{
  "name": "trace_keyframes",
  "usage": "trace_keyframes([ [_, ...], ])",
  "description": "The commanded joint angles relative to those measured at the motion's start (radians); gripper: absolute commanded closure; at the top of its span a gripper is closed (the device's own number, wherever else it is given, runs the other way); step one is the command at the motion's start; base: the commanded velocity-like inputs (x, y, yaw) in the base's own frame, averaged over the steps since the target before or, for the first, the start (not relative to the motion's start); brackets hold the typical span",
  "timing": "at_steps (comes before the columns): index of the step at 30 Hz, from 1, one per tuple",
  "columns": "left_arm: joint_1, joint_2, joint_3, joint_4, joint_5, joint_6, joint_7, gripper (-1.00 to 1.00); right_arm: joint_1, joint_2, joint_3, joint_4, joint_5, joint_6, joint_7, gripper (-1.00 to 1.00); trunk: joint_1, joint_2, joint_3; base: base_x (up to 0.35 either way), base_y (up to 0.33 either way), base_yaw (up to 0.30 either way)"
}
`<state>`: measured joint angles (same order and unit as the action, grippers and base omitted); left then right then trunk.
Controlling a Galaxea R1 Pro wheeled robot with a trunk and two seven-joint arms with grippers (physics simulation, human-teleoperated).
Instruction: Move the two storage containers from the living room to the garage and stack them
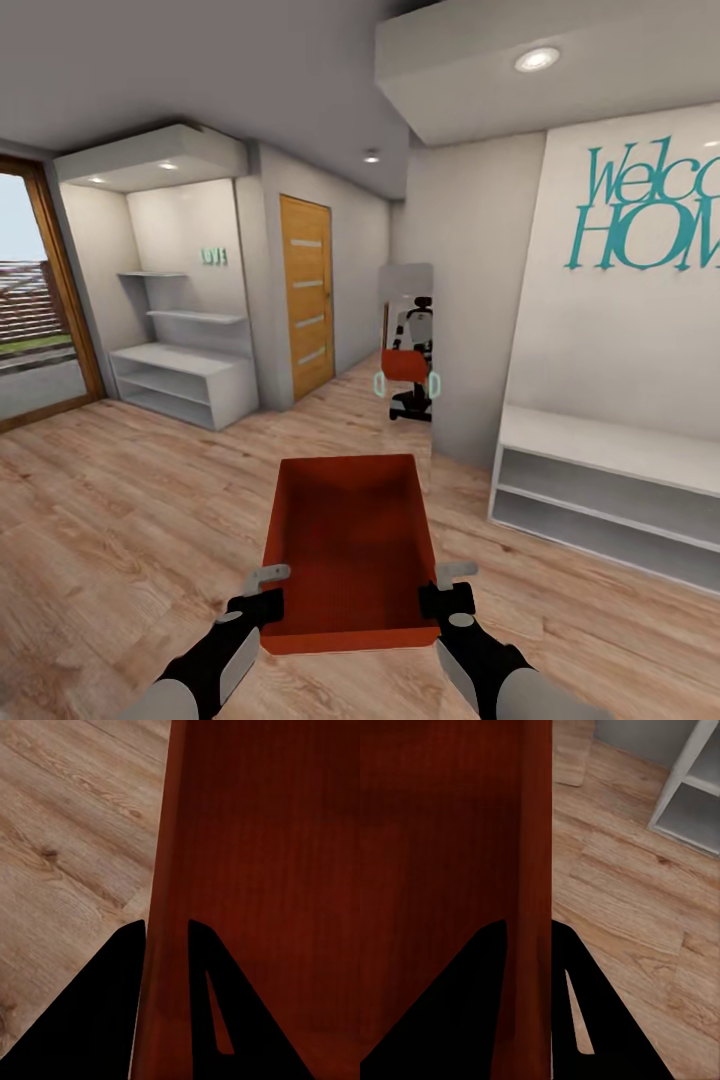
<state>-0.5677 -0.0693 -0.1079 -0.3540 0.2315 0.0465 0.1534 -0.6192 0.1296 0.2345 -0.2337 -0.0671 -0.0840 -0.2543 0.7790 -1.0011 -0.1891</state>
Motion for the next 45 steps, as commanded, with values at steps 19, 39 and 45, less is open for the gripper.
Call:
trace_keyframes([
  [19,0.000,0.046,-0.004,0.015,0.008,0.006,0.054,1.00,-0.002,-0.001,-0.018,-0.003,0.010,-0.014,-0.009,1.00,0.001,-0.001,-0.001,0.324,0.000,0.023],
  [39,0.000,0.046,-0.004,0.015,0.008,0.006,0.054,1.00,-0.002,-0.001,-0.018,-0.003,0.010,-0.014,-0.010,1.00,0.001,-0.001,-0.001,0.324,0.000,0.263],
  [45,0.000,0.046,-0.004,0.015,0.008,0.006,0.054,1.00,-0.002,-0.001,-0.018,-0.003,0.010,-0.014,-0.010,1.00,0.001,-0.001,-0.001,0.324,0.000,0.269],
])
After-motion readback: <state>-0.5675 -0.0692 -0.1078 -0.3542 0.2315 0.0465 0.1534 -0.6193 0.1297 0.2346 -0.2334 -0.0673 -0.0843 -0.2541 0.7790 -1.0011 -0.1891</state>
